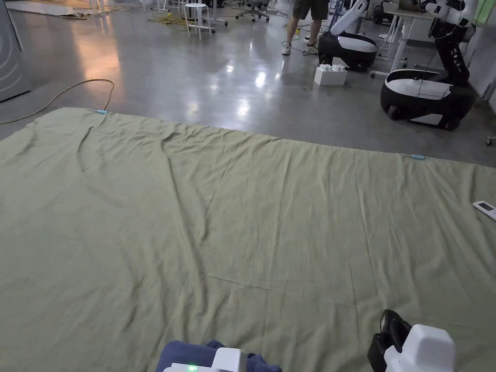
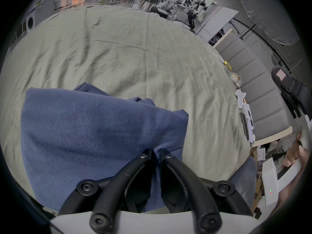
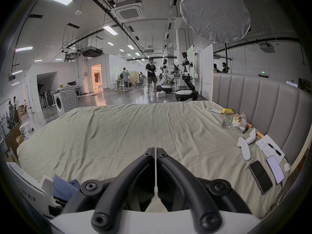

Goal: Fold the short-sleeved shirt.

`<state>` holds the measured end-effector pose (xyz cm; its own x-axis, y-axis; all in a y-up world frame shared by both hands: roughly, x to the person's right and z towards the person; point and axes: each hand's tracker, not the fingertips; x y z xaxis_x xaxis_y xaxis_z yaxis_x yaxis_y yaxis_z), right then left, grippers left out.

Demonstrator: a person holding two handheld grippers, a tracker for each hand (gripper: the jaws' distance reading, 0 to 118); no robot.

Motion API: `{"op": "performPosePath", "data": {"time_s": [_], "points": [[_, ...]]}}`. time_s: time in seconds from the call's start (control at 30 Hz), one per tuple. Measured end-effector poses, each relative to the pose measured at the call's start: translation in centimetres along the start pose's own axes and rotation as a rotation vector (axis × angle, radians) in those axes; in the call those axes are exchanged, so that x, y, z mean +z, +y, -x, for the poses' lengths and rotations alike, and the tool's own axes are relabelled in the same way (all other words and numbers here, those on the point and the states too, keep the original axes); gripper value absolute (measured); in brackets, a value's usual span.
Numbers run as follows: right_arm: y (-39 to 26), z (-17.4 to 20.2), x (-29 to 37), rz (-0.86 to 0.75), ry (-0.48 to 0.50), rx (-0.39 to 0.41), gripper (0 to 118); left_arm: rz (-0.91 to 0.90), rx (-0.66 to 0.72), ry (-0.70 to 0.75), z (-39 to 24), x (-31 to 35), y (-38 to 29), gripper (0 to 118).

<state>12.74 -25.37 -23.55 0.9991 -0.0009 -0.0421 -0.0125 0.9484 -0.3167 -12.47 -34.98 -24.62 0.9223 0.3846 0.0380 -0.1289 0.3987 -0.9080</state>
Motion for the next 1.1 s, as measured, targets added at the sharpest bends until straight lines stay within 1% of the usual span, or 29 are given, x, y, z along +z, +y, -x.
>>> {"op": "performPosePath", "data": {"time_s": [0.07,0.13,0.2,0.23,0.37,0.43,0.5,0.57,0.63,0.77,0.83,0.87,0.93,1.0,1.1], "points": [[0.1,0.1,0.0,-0.002,0.003,0.001,2,0.005,-0.005,-0.010,0.0,1.0,0.6,10],[0.3,0.3,0.1,-0.007,0.009,0.003,2,-0.017,0.009,-0.066,0.2,2.8,1.4,10],[0.5,0.3,0.2,-0.014,0.012,0.010,2,-0.067,0.018,-0.113,0.5,5.0,2.6,10],[0.7,0.4,0.2,-0.017,0.014,0.012,2,-0.117,-0.012,-0.100,0.4,6.5,3.3,11],[1.5,0.6,0.4,-0.038,0.014,0.008,2,-0.308,-0.146,-0.008,0.0,11.1,5.4,11],[2.0,0.8,0.5,-0.055,0.015,0.005,2,-0.476,-0.209,0.072,0.0,13.0,6.0,10],[2.6,1.1,0.5,-0.075,0.014,0.008,2,-0.581,-0.248,0.100,0.2,14.2,6.4,10],[3.3,1.3,0.4,-0.094,0.010,0.016,2,-0.625,-0.273,0.157,0.3,15.1,6.9,10],[4.1,1.5,0.3,-0.112,0.004,0.020,2,-0.713,-0.295,0.224,0.5,15.9,7.1,10],[5.5,1.7,0.2,-0.148,-0.010,0.030,2,-0.891,-0.287,0.313,0.7,17.5,7.1,10],[6.2,1.7,0.2,-0.166,-0.017,0.027,2,-1.014,-0.218,0.376,1.0,18.3,6.7,10],[6.4,1.7,0.2,-0.173,-0.019,0.023,2,-1.047,-0.189,0.378,1.2,18.6,6.6,10],[7.0,1.7,0.2,-0.192,-0.029,0.021,2,-1.055,-0.167,0.397,1.7,18.9,6.8,10],[7.5,1.8,0.3,-0.223,-0.039,0.050,2,-1.039,-0.183,0.401,2.3,18.9,7.4,10],[7.9,1.8,0.2,-0.231,-0.042,0.059,2,-1.013,-0.195,0.406,3.2,18.5,7.9,10]]}}
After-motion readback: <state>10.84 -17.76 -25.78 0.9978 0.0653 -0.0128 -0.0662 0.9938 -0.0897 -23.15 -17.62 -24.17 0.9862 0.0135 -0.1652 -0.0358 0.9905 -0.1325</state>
